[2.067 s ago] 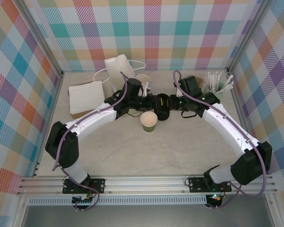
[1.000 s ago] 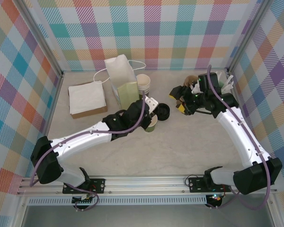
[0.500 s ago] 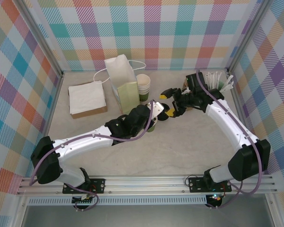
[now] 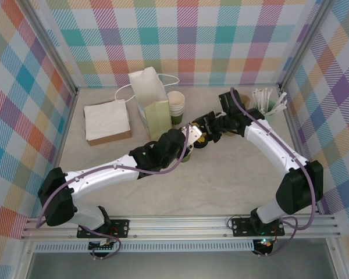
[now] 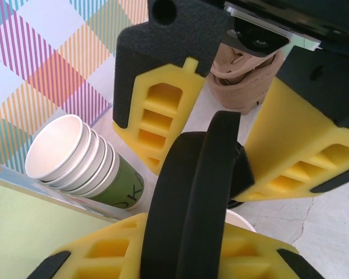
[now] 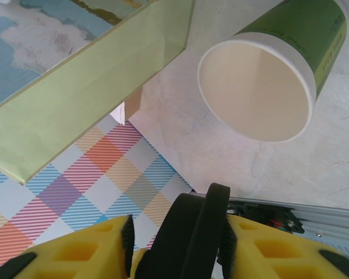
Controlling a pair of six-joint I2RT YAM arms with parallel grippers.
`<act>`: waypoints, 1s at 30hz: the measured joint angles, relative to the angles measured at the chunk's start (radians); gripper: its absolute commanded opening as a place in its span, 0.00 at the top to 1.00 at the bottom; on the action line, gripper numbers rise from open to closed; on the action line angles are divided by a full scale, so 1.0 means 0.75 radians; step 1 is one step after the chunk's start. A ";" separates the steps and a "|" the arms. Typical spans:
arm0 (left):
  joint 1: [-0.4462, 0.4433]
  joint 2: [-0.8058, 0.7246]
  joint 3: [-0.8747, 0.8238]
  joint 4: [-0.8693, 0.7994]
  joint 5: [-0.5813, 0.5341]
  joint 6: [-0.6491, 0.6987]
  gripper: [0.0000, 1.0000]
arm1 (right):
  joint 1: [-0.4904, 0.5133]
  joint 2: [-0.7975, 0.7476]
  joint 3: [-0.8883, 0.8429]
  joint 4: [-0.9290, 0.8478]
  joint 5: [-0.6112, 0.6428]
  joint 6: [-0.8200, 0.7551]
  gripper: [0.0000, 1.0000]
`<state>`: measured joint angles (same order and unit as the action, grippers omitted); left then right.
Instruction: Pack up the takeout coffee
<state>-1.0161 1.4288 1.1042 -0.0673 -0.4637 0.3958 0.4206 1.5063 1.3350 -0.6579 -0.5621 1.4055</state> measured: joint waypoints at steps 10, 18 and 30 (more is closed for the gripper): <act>-0.014 0.001 -0.004 -0.017 0.024 0.035 0.70 | 0.000 0.001 0.001 0.004 -0.010 0.032 0.80; -0.015 -0.006 -0.004 -0.037 0.048 -0.009 0.36 | 0.000 0.001 0.002 0.009 0.007 -0.033 0.82; 0.020 -0.222 -0.004 -0.176 0.206 -0.228 0.07 | -0.006 -0.119 -0.118 0.112 0.059 -0.212 0.83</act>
<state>-1.0012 1.2621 1.1011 -0.1997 -0.3092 0.2245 0.4164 1.4170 1.2465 -0.5735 -0.5179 1.2469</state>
